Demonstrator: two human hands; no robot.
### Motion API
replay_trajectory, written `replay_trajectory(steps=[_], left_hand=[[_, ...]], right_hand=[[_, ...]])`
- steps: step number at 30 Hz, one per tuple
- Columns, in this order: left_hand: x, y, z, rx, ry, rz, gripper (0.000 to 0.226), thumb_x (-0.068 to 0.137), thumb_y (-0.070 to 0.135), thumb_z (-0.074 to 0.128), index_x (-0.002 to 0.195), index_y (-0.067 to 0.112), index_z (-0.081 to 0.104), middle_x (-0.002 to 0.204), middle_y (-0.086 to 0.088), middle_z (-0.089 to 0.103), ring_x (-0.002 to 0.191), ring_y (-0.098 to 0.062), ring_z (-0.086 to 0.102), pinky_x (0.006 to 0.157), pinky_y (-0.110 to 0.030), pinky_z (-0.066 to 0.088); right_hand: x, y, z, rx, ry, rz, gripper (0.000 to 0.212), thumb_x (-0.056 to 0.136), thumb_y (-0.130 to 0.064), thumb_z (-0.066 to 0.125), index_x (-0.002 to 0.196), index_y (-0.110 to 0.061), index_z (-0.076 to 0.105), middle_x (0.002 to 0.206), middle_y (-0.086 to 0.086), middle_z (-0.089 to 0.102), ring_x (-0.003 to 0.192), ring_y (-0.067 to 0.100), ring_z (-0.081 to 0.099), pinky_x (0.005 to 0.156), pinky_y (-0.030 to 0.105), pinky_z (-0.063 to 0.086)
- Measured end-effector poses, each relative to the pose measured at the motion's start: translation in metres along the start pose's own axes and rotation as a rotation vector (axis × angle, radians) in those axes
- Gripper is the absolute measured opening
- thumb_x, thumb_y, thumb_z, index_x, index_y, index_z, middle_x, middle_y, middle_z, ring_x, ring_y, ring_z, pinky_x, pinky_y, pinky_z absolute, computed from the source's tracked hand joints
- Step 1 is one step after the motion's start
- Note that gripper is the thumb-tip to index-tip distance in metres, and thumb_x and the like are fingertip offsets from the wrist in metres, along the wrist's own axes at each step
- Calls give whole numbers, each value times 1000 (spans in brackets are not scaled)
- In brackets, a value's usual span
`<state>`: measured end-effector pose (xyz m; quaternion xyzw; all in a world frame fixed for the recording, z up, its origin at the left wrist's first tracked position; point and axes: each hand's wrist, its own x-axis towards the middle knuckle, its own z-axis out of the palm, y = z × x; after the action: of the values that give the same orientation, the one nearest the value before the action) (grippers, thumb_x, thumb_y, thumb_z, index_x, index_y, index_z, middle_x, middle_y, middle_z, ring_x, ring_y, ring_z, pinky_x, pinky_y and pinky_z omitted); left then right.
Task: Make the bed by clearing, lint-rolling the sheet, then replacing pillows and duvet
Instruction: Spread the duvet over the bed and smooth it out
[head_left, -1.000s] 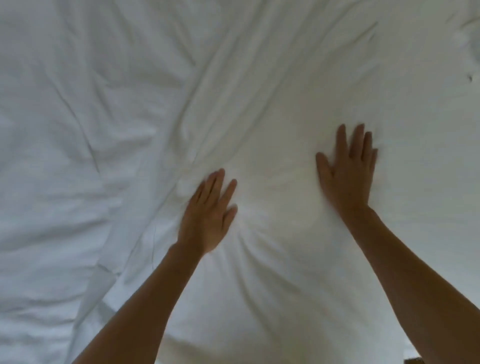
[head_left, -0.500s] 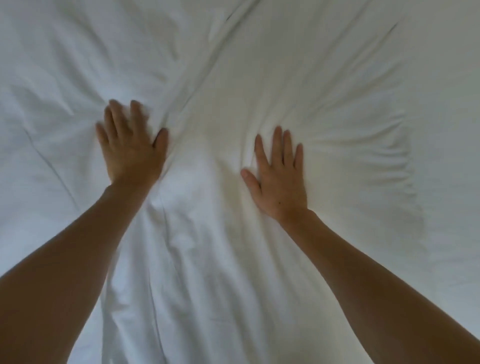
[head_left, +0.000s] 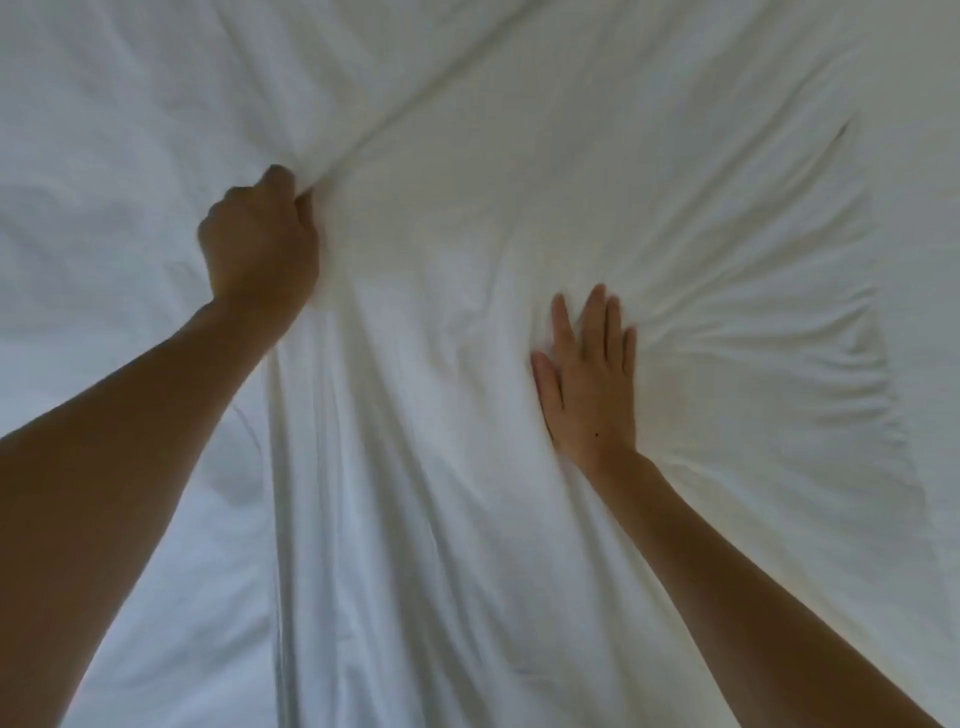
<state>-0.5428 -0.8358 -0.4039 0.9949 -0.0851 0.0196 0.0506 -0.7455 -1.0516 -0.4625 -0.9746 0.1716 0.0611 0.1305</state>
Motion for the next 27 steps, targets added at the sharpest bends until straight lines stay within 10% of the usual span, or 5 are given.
replay_trajectory(steps=[4,11,15,21,27], left_hand=[[14,-57,15,-196,-229,-533,49,92,39,44,111,-1,63,114,-28,63,109,-45,58,91,-48,46],[6,-12,48,-582,-181,-643,62,85,55,52,128,10,52,123,-11,63,113,-31,58,98,-39,47],[12,-7,42,-442,-221,-383,52,94,44,52,121,0,57,125,-22,59,117,-38,53,97,-41,42],[69,-162,190,-258,26,-352,76,76,80,26,136,36,44,130,-2,56,114,-34,59,91,-59,49],[-60,73,36,-245,210,247,53,97,25,43,146,6,34,154,-23,27,144,-38,23,119,-44,13]], right_hand=[[6,-37,14,-10,-81,-227,59,99,-49,22,151,-23,25,158,20,12,147,38,9,118,53,9],[16,-68,35,-66,-194,-416,68,93,-59,30,153,-27,20,161,13,1,148,32,-5,118,47,-6],[27,-42,5,10,-30,-513,63,95,-54,35,150,-24,29,158,11,21,147,32,13,117,52,8],[56,92,-51,-45,311,381,69,94,-55,24,153,-19,20,159,16,16,146,36,12,117,52,11],[37,37,-4,-35,133,217,67,98,-51,22,153,-13,17,157,25,11,146,40,10,117,52,7]])
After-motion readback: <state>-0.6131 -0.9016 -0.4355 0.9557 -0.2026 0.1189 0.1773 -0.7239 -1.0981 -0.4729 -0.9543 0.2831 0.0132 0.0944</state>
